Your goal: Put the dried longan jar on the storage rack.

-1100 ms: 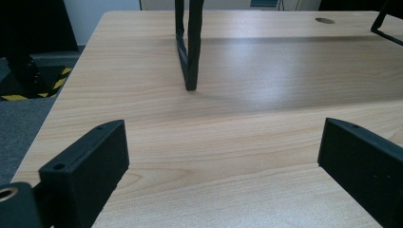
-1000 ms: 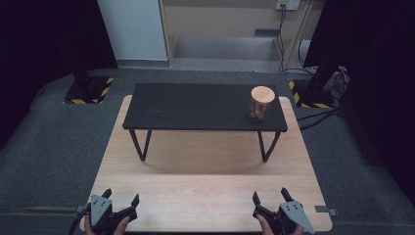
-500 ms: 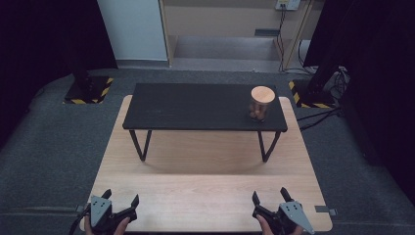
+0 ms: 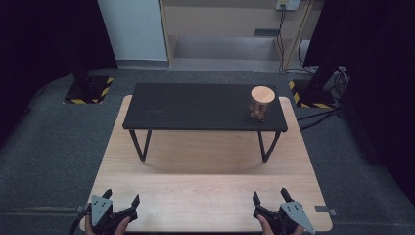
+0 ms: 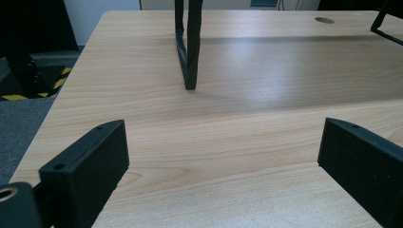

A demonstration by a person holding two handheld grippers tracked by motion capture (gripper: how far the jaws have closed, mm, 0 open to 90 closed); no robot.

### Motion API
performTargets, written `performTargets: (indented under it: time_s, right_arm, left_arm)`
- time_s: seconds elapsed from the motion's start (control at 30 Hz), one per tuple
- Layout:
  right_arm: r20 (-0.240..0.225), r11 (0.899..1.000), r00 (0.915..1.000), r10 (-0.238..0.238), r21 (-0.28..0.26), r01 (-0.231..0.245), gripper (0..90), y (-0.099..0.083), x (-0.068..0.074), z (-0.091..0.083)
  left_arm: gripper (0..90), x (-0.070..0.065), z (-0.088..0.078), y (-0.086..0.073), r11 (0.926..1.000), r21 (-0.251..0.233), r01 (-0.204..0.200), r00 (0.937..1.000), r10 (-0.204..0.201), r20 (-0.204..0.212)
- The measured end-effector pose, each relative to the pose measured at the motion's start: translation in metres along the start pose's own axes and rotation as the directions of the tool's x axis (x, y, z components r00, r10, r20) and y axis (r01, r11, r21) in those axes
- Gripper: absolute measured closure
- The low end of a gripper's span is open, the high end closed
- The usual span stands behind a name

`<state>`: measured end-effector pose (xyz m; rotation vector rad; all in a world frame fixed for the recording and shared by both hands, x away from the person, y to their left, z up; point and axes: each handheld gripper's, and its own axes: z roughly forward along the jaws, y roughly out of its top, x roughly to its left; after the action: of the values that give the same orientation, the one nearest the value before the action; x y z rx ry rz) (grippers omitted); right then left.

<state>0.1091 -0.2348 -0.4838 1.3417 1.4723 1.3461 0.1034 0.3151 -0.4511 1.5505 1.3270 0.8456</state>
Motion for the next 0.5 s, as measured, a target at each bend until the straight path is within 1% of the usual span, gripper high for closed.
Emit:
performTargets:
  time_s: [0.27,0.37,0.43,0.5]
  right_arm:
    - [-0.003,1.000,1.0000,0.009,-0.003,-0.009,1.3,0.0003,-0.0003,0.0003]
    - [-0.007,1.000,0.9996,0.026,-0.004,-0.026,1.2,-0.0001,-0.0014,-0.0005]
    - [-0.012,0.999,0.9993,0.035,-0.011,-0.035,1.1,0.0012,-0.0015,-0.0022]
    - [-0.017,0.999,0.9993,0.033,-0.021,-0.033,0.6,0.0058,-0.0005,-0.0037]
  left_arm:
    - [1.7,0.0006,-0.0020,-0.0020,1.0000,-0.005,0.005,1.0000,-0.005,-0.001]
    - [1.7,0.0018,-0.0035,-0.0022,1.0000,-0.006,0.005,1.0000,-0.005,0.005]
    - [1.7,0.0020,-0.0057,-0.0021,0.9999,-0.012,0.001,1.0000,-0.001,0.008]
    - [1.7,0.0025,-0.0083,-0.0014,0.9998,-0.019,-0.001,0.9999,0.001,0.014]
